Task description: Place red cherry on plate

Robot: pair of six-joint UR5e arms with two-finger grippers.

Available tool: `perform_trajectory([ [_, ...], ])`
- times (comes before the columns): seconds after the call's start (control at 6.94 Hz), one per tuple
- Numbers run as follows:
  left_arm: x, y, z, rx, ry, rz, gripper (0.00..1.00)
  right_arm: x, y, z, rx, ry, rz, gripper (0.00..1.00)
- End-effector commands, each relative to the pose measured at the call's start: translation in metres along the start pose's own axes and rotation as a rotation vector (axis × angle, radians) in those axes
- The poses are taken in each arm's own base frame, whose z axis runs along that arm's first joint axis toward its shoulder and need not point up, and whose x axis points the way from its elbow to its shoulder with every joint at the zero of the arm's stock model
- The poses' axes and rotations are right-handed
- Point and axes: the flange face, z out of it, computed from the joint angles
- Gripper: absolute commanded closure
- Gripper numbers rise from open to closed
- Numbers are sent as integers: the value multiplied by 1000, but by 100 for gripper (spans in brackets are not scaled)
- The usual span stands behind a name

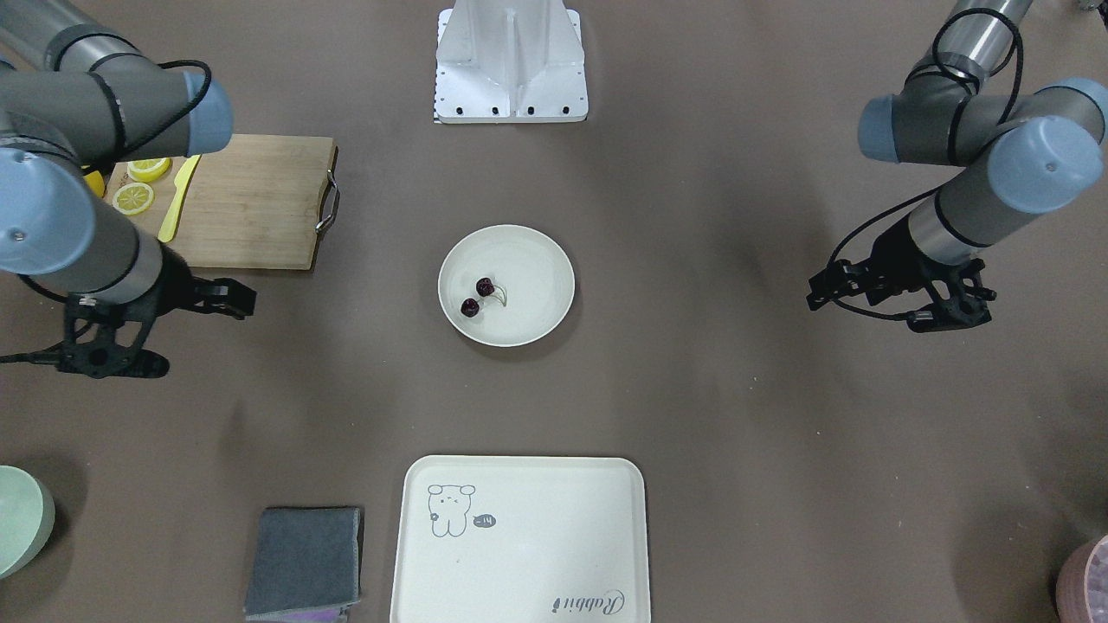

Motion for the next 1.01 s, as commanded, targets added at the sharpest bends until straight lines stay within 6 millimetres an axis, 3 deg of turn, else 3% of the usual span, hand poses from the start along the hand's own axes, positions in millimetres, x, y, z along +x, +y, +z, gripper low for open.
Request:
perform_trajectory([
  [0.0, -105, -31, -35, -24, -43, 150, 2, 124, -7, 4, -3, 37, -110, 0],
  [0.14, -166, -37, -46, -27, -69, 183, 2, 183, -3, 15, -21, 55, -152, 0],
  [0.29, -221, -29, -44, -56, -90, 180, 2, 237, -8, 23, -49, 56, -205, 0],
  [0.43, -266, -24, -46, -68, -99, 197, 2, 281, -6, 27, -60, 50, -210, 0],
  [0.58, -294, -17, -49, -71, -103, 190, 2, 326, 5, 44, -34, 40, -230, 0],
  [0.72, -308, -10, -51, -71, -107, 226, 2, 369, 16, 64, 6, 27, -239, 0],
  [0.86, -311, -10, -50, -74, -112, 236, 2, 398, 15, 72, 49, 18, -233, 0],
])
